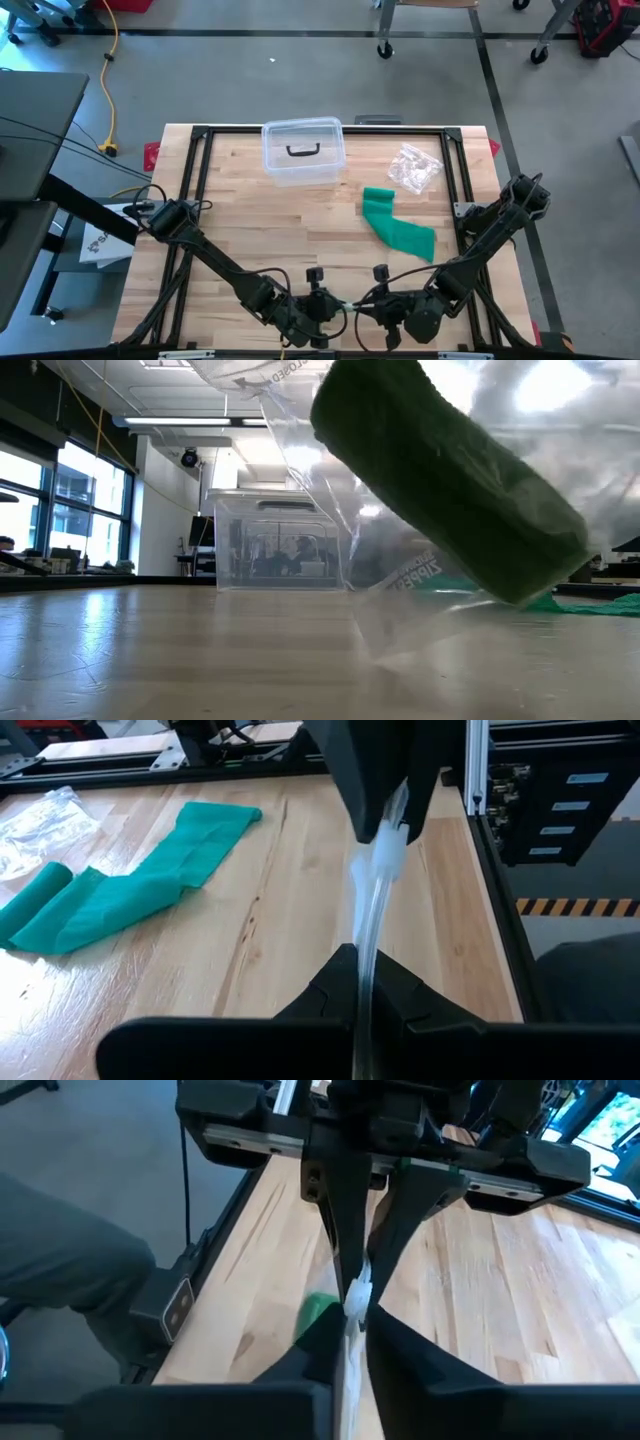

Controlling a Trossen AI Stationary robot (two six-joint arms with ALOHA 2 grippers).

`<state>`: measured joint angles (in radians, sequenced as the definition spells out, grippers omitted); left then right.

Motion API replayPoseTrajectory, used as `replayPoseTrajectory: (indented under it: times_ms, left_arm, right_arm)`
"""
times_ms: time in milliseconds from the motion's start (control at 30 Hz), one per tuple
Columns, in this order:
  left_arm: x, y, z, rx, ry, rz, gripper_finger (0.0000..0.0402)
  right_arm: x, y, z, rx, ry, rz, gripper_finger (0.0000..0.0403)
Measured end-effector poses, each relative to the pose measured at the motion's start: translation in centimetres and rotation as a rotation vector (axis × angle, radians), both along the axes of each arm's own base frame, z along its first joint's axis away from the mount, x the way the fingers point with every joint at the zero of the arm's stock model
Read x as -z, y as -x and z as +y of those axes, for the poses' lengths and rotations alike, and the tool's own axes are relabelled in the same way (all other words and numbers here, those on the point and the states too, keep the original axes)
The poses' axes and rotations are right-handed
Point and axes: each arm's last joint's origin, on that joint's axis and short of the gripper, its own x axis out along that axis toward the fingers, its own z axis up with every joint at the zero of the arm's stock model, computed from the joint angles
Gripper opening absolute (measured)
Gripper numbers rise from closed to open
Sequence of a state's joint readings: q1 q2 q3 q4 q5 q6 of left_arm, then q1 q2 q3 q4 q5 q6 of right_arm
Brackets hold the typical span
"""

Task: Roll bandage
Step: Close the zip bag

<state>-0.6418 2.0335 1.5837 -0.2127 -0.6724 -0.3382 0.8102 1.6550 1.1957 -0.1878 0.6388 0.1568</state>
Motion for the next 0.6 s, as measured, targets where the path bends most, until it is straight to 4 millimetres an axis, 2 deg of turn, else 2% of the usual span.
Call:
replayPoseTrajectory:
  times_ms: [100,433,600]
  left_arm:
    - [0.0,0.0,0.0,0.0,-0.001,0.002,0.0]
    - [0.1,0.0,-0.1,0.006,-0.001,0.007,0.0]
    - [0.1,0.0,-0.1,0.005,0.001,0.004,0.0]
  right_arm:
    - [0.0,-0.2,-0.2,0.006,-0.001,-0.001,0.0005]
    - [0.6,-1.3,-1.0,0.057,-0.013,0.011,0.0006]
    - [0.6,-1.3,-0.9,0.057,-0.015,0.01,0.0031]
